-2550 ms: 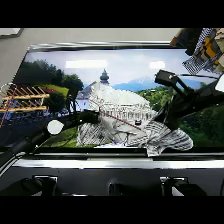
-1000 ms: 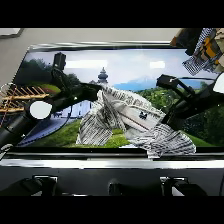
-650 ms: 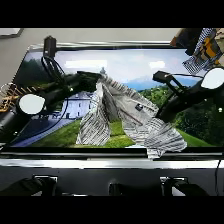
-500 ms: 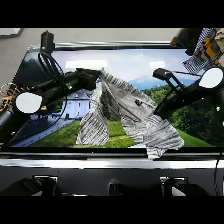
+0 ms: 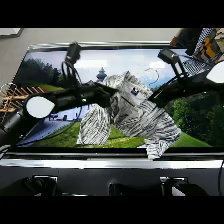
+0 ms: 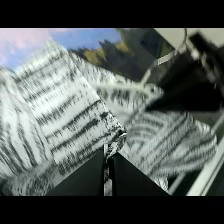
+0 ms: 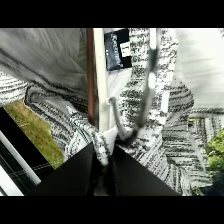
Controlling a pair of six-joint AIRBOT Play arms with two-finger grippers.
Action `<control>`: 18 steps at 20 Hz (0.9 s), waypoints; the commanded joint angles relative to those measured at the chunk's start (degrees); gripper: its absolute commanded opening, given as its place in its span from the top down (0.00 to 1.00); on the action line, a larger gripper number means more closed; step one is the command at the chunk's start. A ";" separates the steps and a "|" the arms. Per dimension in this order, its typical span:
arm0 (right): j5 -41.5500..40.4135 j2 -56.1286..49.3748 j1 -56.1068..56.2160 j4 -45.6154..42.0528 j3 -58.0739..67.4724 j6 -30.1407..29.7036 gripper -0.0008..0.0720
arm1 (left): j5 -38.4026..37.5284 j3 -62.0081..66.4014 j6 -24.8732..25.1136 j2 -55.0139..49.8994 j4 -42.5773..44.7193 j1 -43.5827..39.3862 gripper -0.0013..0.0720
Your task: Fold the clothes and pants, and hang the long-sleeved shirts on hangers.
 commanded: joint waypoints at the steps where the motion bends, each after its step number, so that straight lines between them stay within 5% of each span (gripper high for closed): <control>1: 0.11 1.95 0.02 -1.84 2.10 -0.17 0.95 | -6.43 0.07 0.04 -0.76 3.50 -3.34 0.95; 6: 1.57 2.47 0.02 -1.51 2.45 -0.22 0.95 | -14.08 0.09 3.43 -0.31 5.79 -8.66 0.95; 11: 6.45 4.50 0.02 -1.01 3.56 -2.73 0.95 | -9.86 0.31 2.36 -0.22 9.29 -9.81 0.94; 12: 6.75 4.94 0.02 -1.01 3.56 -3.06 0.95 | -9.70 0.74 2.32 -0.07 9.29 -9.18 0.82; 14: 6.82 5.11 0.02 -0.98 3.56 -4.00 0.95 | -12.00 2.25 1.57 0.92 9.31 -6.86 0.10; 18: 6.21 5.05 0.02 -0.98 3.54 -14.64 0.95 | -23.10 5.81 -0.85 4.94 9.31 4.74 0.05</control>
